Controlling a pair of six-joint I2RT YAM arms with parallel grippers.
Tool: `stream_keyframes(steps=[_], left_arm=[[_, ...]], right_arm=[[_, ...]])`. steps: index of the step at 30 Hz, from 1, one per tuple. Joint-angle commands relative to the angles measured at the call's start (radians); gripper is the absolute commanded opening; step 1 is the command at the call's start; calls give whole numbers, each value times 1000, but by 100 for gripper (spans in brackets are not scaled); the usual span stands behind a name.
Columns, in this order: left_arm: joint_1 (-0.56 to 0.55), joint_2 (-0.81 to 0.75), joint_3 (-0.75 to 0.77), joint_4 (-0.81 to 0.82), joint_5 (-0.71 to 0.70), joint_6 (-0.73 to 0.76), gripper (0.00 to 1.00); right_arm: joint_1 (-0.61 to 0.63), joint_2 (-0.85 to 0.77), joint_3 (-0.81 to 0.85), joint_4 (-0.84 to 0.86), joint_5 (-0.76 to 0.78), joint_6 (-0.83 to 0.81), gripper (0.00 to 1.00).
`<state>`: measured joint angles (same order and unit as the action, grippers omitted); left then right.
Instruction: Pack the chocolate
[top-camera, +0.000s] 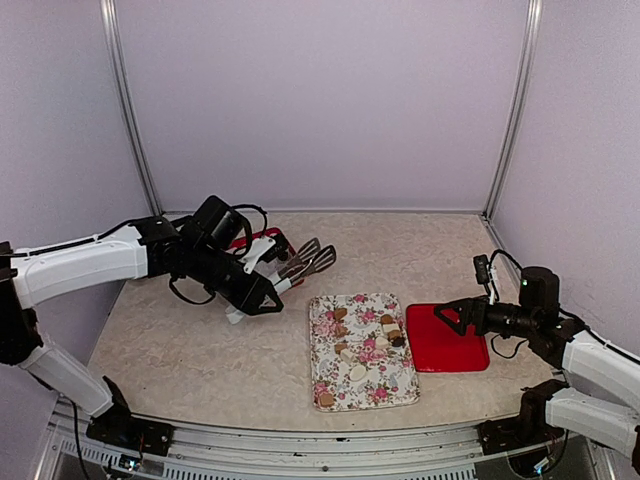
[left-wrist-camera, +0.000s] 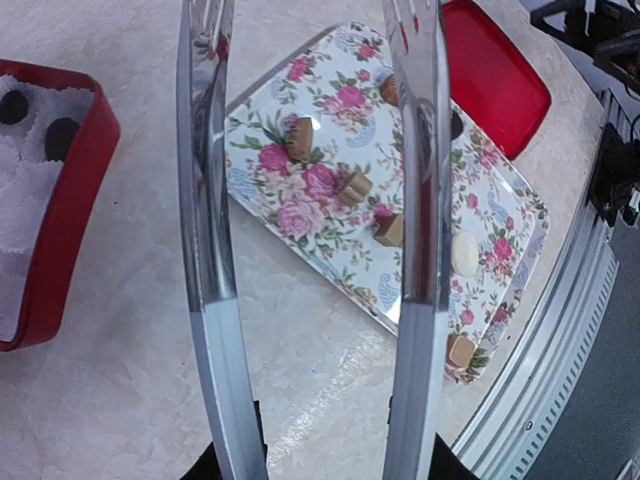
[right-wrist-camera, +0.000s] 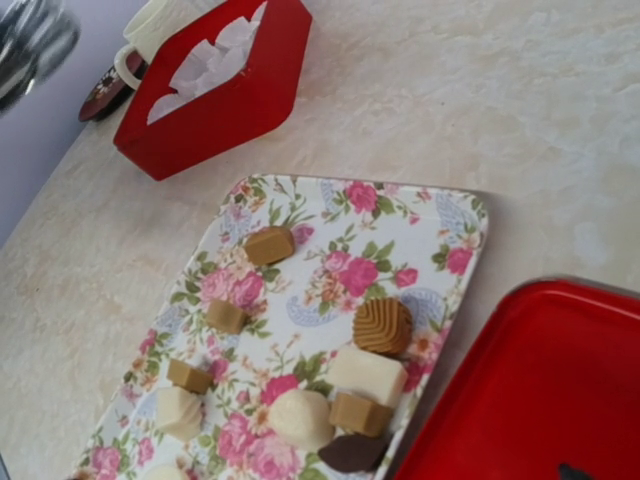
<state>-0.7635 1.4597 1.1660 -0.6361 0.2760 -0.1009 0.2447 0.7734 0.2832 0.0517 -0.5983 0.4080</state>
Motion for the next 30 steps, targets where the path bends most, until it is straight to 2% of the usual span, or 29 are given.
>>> stream_keyframes(steps=[1, 9, 13, 30], left_arm=[[-114, -42, -63, -10, -91, -34, 41], [-320, -10, -165, 44, -187, -122, 41], [-380, 40, -169, 57, -232, -144, 41], [-459, 216, -95, 50, -294, -116, 39]], right_arm=[[-17, -17, 14, 9, -9, -3, 100], [-18, -20, 10, 7, -11, -3, 100], [-18, -27, 8, 4, -11, -1, 100], [-17, -49, -3, -8, -5, -1, 100]])
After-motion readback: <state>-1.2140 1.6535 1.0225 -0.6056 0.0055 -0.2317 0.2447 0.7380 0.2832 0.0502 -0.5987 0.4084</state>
